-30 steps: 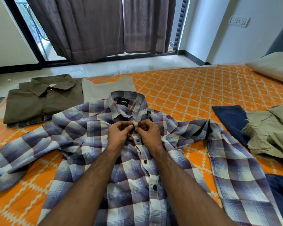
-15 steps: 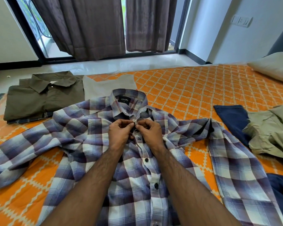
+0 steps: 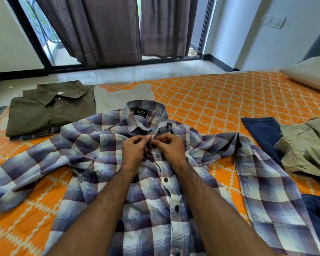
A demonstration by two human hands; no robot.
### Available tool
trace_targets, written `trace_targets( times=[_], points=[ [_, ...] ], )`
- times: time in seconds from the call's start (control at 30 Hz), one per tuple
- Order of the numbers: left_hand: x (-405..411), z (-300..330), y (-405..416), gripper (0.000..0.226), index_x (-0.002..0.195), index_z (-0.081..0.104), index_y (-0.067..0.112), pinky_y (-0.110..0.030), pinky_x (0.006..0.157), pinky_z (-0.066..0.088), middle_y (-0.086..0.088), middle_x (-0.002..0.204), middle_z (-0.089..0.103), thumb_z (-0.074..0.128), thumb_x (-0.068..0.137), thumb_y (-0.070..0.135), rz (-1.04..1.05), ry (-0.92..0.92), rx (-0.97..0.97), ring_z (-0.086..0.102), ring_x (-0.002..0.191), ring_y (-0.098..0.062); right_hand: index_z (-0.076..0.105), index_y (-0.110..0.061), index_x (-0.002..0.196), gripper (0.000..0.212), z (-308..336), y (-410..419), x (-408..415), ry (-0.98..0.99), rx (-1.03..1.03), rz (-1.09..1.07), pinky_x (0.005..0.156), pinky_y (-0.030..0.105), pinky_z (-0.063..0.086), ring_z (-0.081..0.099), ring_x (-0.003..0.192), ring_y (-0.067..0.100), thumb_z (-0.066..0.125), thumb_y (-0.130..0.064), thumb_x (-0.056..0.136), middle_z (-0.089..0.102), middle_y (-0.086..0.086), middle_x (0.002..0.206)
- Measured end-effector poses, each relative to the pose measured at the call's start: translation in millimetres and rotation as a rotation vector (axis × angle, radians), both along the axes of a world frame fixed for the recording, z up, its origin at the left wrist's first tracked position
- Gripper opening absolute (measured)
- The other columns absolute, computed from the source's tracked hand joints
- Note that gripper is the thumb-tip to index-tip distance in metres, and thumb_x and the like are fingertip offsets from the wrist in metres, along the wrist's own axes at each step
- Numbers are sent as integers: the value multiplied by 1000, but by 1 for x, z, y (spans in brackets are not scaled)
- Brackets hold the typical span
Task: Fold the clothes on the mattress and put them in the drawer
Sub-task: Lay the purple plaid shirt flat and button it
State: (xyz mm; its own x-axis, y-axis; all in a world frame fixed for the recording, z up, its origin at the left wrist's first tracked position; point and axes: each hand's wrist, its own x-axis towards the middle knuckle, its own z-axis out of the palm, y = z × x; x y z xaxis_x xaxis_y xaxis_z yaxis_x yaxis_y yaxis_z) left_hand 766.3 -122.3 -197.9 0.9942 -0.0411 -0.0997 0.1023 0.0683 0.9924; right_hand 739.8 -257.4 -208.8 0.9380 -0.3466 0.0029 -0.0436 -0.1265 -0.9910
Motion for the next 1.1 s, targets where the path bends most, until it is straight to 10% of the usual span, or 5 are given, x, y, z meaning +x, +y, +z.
trace_targets(
  times=[0.5,1.1],
  points=[
    [2,-11,-3,6,91,67,14,-36,54,58,-7,83,73,72,92,12,59,-150,220,69,63,-24,77,-14,87,17,6,12,-5,8,-125,-50,67,25,61,73,72,10,88,-22,78,76,-2,78],
    [6,-12,-4,12,92,59,19,-44,63,60,-7,89,67,62,97,9,5,-131,232,68,78,-30,74,-14,92,8,6,10,-6,-20,-81,-23,69,27,62,73,78,9,80,-17,87,75,-2,83]
  ],
)
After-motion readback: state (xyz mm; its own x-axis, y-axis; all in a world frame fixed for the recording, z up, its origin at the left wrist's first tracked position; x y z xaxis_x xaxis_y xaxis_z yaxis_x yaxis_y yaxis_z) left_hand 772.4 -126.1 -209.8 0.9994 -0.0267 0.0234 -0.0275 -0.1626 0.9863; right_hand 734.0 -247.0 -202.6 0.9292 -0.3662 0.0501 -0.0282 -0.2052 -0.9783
